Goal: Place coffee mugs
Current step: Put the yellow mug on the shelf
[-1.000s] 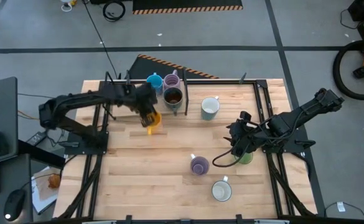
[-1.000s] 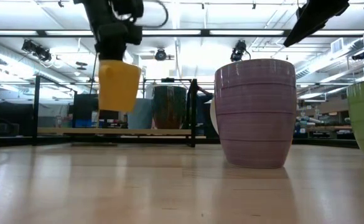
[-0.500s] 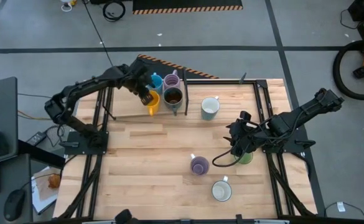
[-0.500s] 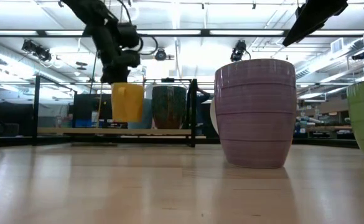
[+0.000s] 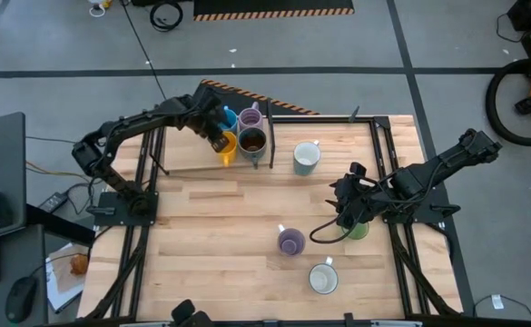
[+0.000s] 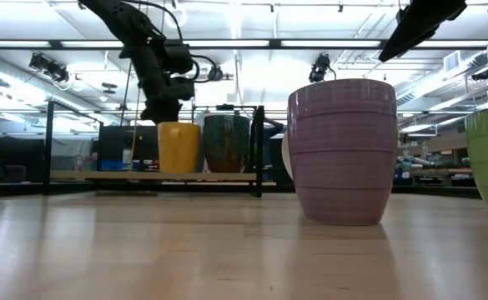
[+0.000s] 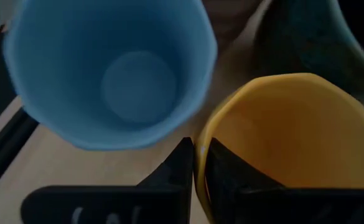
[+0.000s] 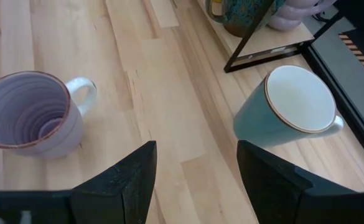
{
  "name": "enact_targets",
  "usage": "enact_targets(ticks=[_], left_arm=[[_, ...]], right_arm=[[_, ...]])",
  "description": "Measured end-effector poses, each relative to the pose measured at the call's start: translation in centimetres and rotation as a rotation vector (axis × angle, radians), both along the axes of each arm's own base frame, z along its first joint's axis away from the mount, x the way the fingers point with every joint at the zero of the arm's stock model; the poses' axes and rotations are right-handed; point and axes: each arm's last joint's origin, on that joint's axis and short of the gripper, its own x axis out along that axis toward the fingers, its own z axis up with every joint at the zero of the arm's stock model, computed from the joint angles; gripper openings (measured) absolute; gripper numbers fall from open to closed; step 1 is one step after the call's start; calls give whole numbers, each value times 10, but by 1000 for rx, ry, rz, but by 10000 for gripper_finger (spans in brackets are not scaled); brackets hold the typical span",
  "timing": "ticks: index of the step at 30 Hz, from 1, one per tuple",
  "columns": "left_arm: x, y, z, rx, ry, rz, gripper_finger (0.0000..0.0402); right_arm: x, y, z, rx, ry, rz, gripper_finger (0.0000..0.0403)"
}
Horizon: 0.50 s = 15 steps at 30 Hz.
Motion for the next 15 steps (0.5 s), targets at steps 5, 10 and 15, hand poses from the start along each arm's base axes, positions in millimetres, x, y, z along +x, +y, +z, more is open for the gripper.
enact_targets(ticks=[5, 10, 15], left_arm=[[0, 0, 0, -17, -4, 39, 40], [0, 0, 0, -20, -7, 44, 42], [0, 0, 0, -18, -8, 46, 43]], right_arm=[[0, 0, 0, 3, -1, -2, 229], [0, 0, 0, 4, -2, -2, 229], [0, 0, 0, 7, -7, -2, 229]])
